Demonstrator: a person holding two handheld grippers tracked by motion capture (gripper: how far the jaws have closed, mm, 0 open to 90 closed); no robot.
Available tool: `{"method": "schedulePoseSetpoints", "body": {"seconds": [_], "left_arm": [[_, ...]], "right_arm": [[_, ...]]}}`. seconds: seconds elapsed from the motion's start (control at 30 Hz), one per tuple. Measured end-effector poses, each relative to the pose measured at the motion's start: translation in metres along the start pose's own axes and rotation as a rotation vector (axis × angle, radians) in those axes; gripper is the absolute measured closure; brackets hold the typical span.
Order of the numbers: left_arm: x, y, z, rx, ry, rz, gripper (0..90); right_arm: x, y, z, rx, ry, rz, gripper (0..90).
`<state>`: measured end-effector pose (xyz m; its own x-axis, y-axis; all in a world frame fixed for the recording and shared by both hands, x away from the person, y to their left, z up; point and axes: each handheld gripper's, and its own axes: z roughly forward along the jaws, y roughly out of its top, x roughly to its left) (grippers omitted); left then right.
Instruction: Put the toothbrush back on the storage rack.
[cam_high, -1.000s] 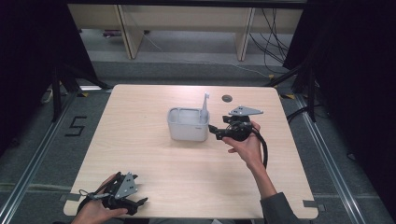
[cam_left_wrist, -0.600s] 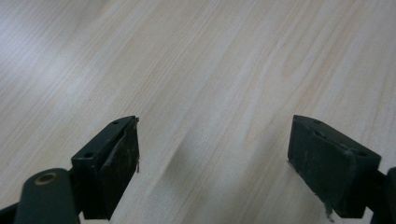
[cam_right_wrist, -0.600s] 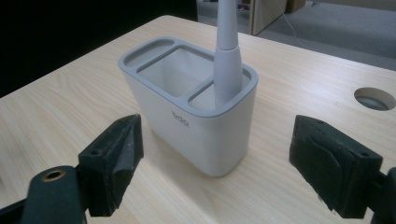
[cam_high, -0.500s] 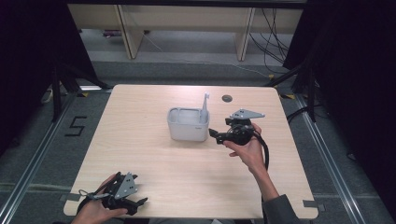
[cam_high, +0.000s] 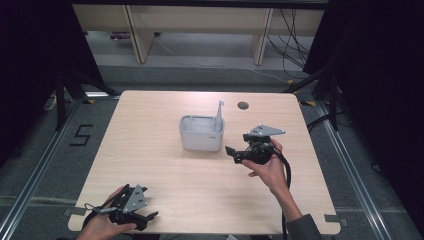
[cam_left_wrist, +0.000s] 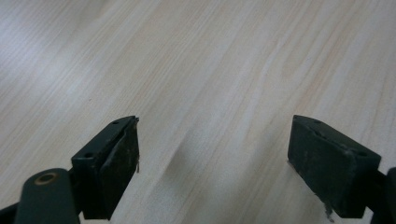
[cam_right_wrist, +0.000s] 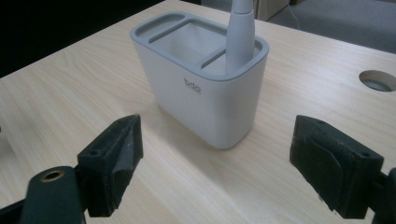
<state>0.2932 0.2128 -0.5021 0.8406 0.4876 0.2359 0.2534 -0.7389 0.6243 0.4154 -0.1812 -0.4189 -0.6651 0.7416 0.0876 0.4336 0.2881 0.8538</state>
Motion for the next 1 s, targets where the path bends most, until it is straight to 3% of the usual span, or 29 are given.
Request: {"method": "schedulePoseSetpoints", "body": {"seconds": [0.03,0.07,0.23,0.27,0.4,0.47,0.53,0.57,0.6,0.7,0.77,1.0], "left_arm": [[0.000,0.000,0.000,-0.001,0.000,-0.002,16.3],[0.000,0.000,0.000,-0.001,0.000,-0.001,16.3],[0.000,0.000,0.000,0.000,-0.001,-0.001,16.3],[0.000,0.000,0.000,-0.002,-0.001,-0.004,16.3],[0.000,0.000,0.000,0.001,0.000,0.001,16.4],[0.000,0.000,0.000,0.002,0.001,0.000,16.3],[0.000,0.000,0.000,0.000,0.000,0.000,16.3],[0.000,0.000,0.000,0.000,0.000,0.000,16.3],[0.000,0.000,0.000,0.002,0.001,0.000,16.3],[0.000,0.000,0.000,0.001,0.001,0.001,16.3],[0.000,0.000,0.000,0.003,0.001,0.000,16.3],[0.000,0.000,0.000,0.002,0.002,0.000,16.3]], "right_arm": [[0.003,-0.002,-0.001,0.000,-0.005,0.023,18.0],[0.002,-0.002,-0.002,0.005,0.000,-0.001,18.0],[0.006,-0.009,-0.004,0.003,-0.007,0.003,18.0],[0.006,-0.012,-0.006,0.014,-0.012,-0.019,18.0],[0.010,-0.019,-0.006,0.023,0.008,0.013,18.1],[0.008,-0.021,-0.008,0.026,0.001,-0.020,18.0],[0.012,-0.024,-0.009,0.032,0.006,0.015,18.0],[0.010,-0.025,-0.010,0.023,0.006,-0.015,18.0],[0.012,-0.026,-0.011,0.037,0.006,0.016,18.0],[0.012,-0.031,-0.012,0.026,0.004,-0.015,18.1],[0.015,-0.035,-0.013,0.040,0.023,0.010,18.0],[0.017,-0.044,-0.017,0.052,0.021,-0.005,18.0]]}}
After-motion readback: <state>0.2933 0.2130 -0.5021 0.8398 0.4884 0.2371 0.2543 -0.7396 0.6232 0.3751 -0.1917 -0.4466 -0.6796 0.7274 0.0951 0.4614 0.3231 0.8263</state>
